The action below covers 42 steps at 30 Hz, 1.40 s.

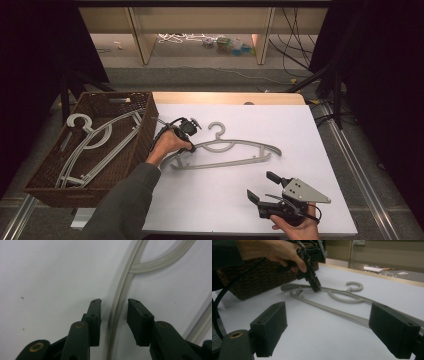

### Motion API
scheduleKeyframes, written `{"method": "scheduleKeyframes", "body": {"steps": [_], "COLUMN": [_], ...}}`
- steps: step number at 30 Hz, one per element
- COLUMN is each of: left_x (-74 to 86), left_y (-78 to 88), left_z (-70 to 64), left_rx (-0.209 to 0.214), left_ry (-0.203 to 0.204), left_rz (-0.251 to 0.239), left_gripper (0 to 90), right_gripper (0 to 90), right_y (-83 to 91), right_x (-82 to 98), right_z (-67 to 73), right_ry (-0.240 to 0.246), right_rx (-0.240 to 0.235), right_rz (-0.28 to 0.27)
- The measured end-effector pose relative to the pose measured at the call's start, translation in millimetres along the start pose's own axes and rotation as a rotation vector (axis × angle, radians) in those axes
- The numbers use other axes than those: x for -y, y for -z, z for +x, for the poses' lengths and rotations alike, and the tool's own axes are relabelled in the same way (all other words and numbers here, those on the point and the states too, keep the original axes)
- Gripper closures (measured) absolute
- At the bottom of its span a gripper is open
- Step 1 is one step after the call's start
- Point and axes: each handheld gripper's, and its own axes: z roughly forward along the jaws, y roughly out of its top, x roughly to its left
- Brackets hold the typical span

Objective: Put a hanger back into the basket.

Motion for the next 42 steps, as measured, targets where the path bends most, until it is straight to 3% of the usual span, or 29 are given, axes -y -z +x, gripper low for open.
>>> {"method": "scheduleKeyframes", "body": {"steps": [3, 6, 12, 13, 23, 26, 31, 35, 39, 40, 42], "left_x": [1.2, 0.6, 0.3, 1.0, 5.0, 7.6, 12.0, 14.3, 13.5, 13.5, 12.6], "left_y": [0.0, 0.3, 0.9, 1.3, 19.1, 27.1, 42.1, 53.4, 60.3, 60.8, 68.9], "left_z": [2.1, -0.2, -6.4, -6.8, -7.1, -5.3, -1.4, -1.8, -1.8, -3.9, -5.9], "left_rx": [0.029, 0.032, 0.016, 0.014, -0.024, -0.031, -0.078, -0.075, -0.079, -0.073, -0.079], "left_ry": [-0.005, -0.002, -0.079, -0.069, -0.106, -0.095, -0.091, -0.078, -0.083, -0.054, -0.062], "left_rz": [-0.005, 0.001, 0.009, 0.007, -0.028, -0.054, -0.095, -0.132, -0.128, -0.161, -0.181], "left_gripper": [68.0, 74.2, 81.5, 81.9, 82.2, 82.3, 82.3, 82.3, 82.3, 82.3, 82.3], "right_gripper": [15.9, 15.9, 15.9, 15.9, 15.9, 15.9, 15.9, 15.9, 15.9, 15.9, 15.9], "right_y": [-0.4, -0.6, 0.4, 0.6, 1.7, 1.1, 1.4, 1.1, 0.3, 0.4, 0.3], "right_x": [0.4, 0.1, 0.3, 0.6, 0.7, 0.5, 0.4, 0.3, 0.5, 0.2, 0.5], "right_z": [-0.7, -0.6, -1.1, -1.2, -2.1, -1.6, -1.7, -1.6, -1.6, -1.4, -1.4], "right_ry": [0.002, 0.000, 0.001, -0.002, -0.001, -0.004, -0.003, -0.002, 0.000, 0.001, 0.002], "right_rx": [-0.001, 0.000, 0.004, 0.003, 0.006, -0.003, -0.001, 0.002, 0.007, 0.007, 0.006], "right_rz": [0.005, 0.002, 0.002, 0.003, 0.000, -0.004, 0.004, 0.006, 0.001, 0.000, 0.002]}}
